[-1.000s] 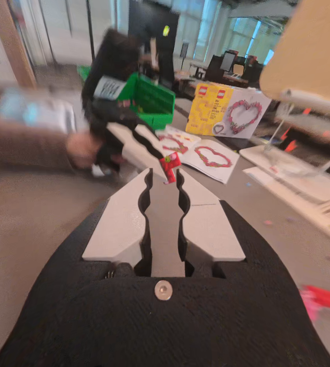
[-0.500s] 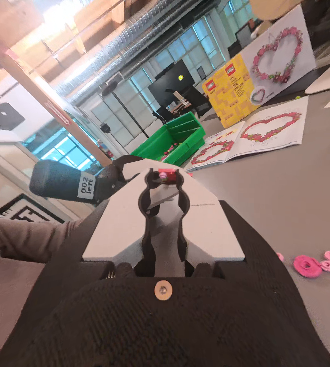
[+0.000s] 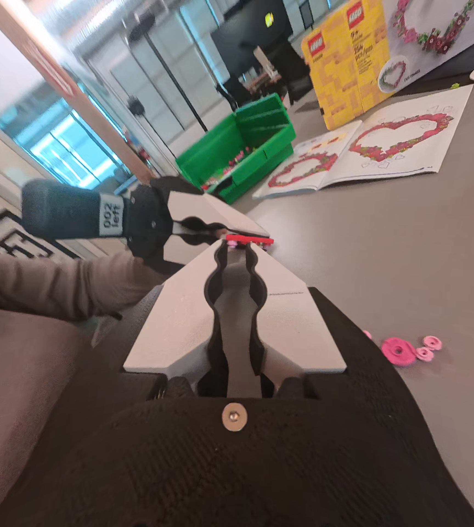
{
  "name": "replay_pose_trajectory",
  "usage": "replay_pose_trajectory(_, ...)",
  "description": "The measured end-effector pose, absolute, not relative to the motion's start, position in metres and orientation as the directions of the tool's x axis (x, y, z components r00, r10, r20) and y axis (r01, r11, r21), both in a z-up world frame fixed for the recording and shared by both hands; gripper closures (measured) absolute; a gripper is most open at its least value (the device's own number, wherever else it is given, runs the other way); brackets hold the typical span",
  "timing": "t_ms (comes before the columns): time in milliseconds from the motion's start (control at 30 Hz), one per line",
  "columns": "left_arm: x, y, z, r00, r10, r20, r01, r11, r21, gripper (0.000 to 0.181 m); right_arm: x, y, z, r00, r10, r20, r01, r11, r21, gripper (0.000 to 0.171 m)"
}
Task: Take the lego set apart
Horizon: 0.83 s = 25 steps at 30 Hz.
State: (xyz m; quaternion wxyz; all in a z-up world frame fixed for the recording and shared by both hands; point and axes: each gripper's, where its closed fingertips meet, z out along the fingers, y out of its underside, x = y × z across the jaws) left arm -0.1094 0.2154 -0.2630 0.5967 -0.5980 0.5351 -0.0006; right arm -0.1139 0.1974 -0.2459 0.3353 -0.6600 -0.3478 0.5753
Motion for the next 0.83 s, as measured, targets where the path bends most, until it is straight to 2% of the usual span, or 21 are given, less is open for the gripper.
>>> replay_pose_trajectory(33, -0.110, 0.216, -0.267, 0.412, -0.653, -0.635, -0.650, 0.277, -0.707, 0.177, -0.113, 0.196, -0.251, 0.105, 0.859, -0.501, 0.108, -0.511, -0.853, 0.167)
replay_pose_trajectory(267, -0.110, 0.217, -0.286, 0.361, -0.702, -0.614, -0.680, 0.252, -0.689, 0.176, -0.111, 0.200, -0.271, 0.183, 0.907, -0.379, 0.234, -0.414, -0.879, 0.167)
replay_pose_trajectory(467, -0.115, 0.222, -0.292, 0.394, -0.729, -0.560, -0.679, 0.180, -0.712, 0.176, -0.111, 0.202, -0.277, 0.227, 0.952, -0.207, 0.321, -0.274, -0.907, 0.167)
replay_pose_trajectory(567, -0.121, 0.226, -0.298, 0.433, -0.749, -0.502, -0.682, 0.091, -0.725, 0.176, -0.108, 0.209, -0.276, 0.266, 0.963, -0.052, 0.361, -0.149, -0.921, 0.167)
replay_pose_trajectory(667, -0.123, 0.225, -0.307, 0.499, -0.802, -0.328, -0.631, -0.076, -0.772, 0.176, -0.109, 0.211, -0.272, 0.274, 0.947, 0.167, 0.416, 0.040, -0.909, 0.167)
replay_pose_trajectory(733, -0.120, 0.222, -0.308, 0.535, -0.824, -0.187, -0.551, -0.172, -0.817, 0.176, -0.108, 0.213, -0.273, 0.271, 0.908, 0.318, 0.479, 0.160, -0.863, 0.167)
replay_pose_trajectory(833, -0.119, 0.214, -0.314, 0.555, -0.826, 0.097, -0.443, -0.392, -0.807, 0.176, -0.109, 0.212, -0.280, 0.226, 0.854, 0.468, 0.568, 0.275, -0.776, 0.167)
